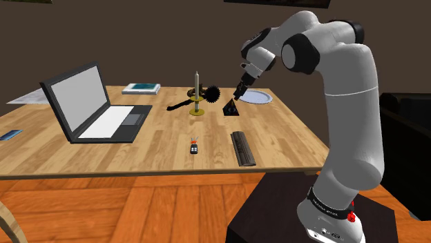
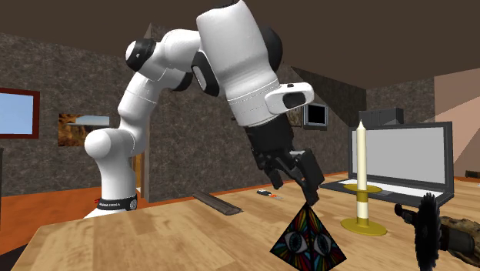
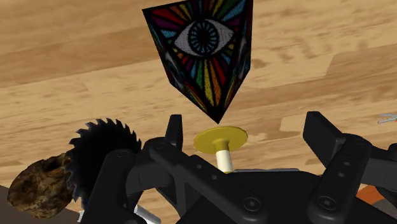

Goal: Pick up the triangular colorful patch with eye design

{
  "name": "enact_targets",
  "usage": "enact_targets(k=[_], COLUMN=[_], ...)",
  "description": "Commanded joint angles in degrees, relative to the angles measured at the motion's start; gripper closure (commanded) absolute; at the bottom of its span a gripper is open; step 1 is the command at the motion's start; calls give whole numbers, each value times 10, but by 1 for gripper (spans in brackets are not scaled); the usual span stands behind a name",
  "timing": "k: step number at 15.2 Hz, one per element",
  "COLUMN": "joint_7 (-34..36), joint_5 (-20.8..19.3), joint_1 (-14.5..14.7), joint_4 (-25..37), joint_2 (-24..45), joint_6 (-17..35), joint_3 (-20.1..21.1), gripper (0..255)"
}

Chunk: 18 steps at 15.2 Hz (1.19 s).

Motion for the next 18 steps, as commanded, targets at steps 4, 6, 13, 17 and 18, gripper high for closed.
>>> enact_targets(k=[4, 6, 13, 17, 18], joint_7=[-39, -47, -57, -57, -58], joint_5=[40, 48, 57, 57, 57], joint_1=[-36, -38, -40, -40, -39], joint_4=[44, 40, 33, 33, 33], joint_2=[52, 59, 68, 68, 67], joint_6=[-12, -5, 5, 5, 5], joint_3=[25, 28, 34, 34, 34], gripper=[0, 0, 255, 255, 255])
